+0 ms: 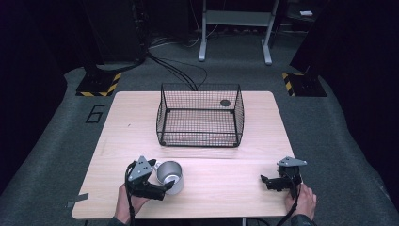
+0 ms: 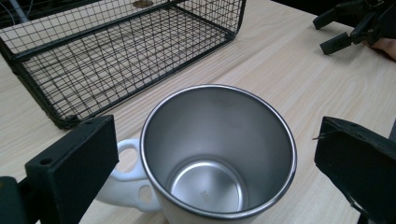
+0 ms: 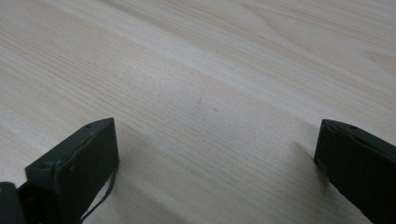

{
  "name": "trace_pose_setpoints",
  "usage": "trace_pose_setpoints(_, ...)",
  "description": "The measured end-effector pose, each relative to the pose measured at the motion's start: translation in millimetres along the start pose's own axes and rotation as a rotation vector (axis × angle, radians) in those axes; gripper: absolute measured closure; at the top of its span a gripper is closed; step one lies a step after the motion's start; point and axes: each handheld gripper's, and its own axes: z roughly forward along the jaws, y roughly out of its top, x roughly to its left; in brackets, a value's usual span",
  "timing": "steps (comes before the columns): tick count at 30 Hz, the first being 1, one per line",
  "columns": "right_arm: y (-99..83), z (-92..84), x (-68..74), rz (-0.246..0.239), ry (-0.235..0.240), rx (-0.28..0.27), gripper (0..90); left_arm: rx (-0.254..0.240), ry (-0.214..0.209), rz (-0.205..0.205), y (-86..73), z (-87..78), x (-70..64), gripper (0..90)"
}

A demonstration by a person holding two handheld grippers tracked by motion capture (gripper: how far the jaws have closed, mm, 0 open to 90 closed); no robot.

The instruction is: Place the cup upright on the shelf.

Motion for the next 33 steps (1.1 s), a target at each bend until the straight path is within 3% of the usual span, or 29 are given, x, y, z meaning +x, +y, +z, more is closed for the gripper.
trace_pose_setpoints(18,0.0,0.0,-0.1,-0.001,0.000,0.000,0.0,0.022,0.012,0.003,-6.4,17.6,-4.6,0.0)
trace_pose_setpoints(33,-0.2,-0.1,-0.2,-0.002,-0.001,-0.001,0.0,0.041,0.103,0.011,-11.3,25.5,-11.9,1.9)
